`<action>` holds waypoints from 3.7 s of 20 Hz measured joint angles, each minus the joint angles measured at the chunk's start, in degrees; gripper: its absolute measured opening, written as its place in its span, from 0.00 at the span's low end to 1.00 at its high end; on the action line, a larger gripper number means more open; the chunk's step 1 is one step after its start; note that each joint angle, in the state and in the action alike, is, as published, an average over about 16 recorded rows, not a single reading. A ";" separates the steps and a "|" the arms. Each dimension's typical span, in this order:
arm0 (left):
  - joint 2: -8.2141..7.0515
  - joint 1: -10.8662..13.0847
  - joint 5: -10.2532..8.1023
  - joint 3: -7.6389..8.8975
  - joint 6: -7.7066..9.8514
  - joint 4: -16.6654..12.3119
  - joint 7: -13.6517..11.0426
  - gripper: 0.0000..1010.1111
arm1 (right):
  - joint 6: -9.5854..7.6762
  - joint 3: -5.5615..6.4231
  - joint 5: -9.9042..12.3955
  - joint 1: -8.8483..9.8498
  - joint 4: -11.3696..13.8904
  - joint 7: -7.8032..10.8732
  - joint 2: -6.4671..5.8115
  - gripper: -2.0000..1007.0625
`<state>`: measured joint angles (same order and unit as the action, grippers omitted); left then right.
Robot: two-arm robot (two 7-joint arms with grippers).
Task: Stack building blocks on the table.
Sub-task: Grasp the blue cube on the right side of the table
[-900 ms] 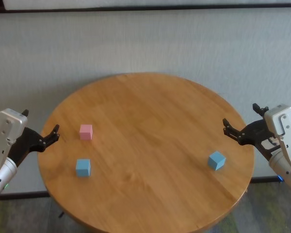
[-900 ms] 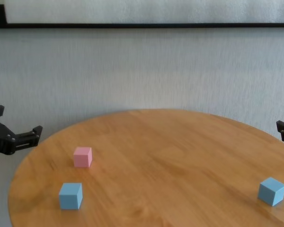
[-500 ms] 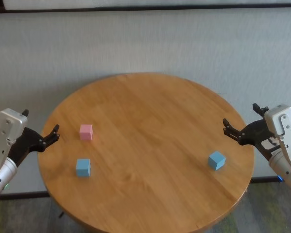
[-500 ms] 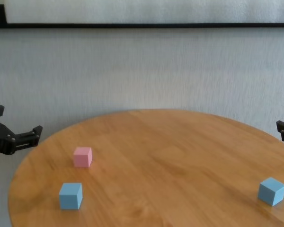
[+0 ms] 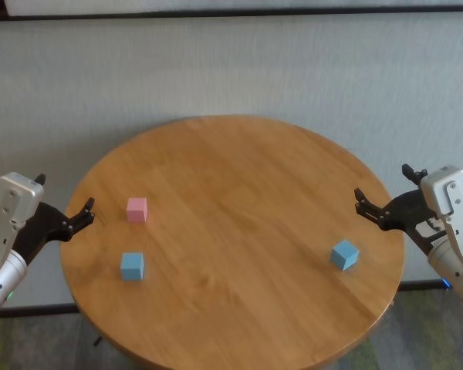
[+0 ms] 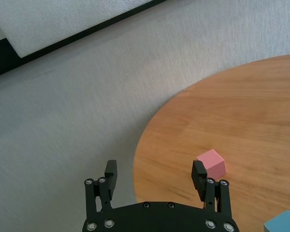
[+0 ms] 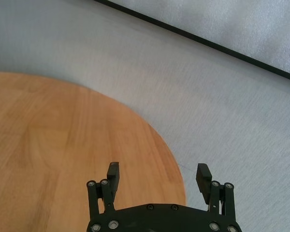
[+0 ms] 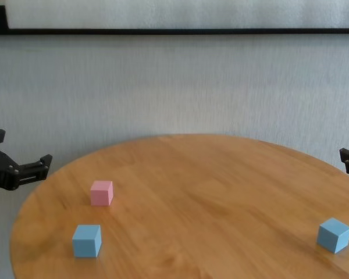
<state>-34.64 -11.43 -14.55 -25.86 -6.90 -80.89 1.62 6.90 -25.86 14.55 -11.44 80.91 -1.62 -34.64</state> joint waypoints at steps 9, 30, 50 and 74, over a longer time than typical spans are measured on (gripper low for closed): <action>0.00 0.00 0.00 0.00 0.00 0.00 0.00 0.99 | 0.00 0.00 0.00 0.00 0.00 0.00 0.00 1.00; -1.44 2.64 -3.24 1.48 1.91 -2.81 -3.31 0.99 | 0.00 0.00 0.00 0.00 0.00 0.00 0.00 1.00; -3.23 9.27 -13.49 3.68 20.14 -15.63 -10.40 0.99 | 0.00 0.00 0.00 0.00 0.00 0.00 0.00 1.00; 6.98 4.68 -11.77 4.24 35.66 -14.06 -3.28 0.99 | 0.00 0.00 0.00 0.00 0.00 0.00 0.00 1.00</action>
<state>-27.66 -6.76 -26.32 -21.62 28.75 -94.95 -1.66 6.90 -25.86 14.55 -11.44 80.91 -1.62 -34.65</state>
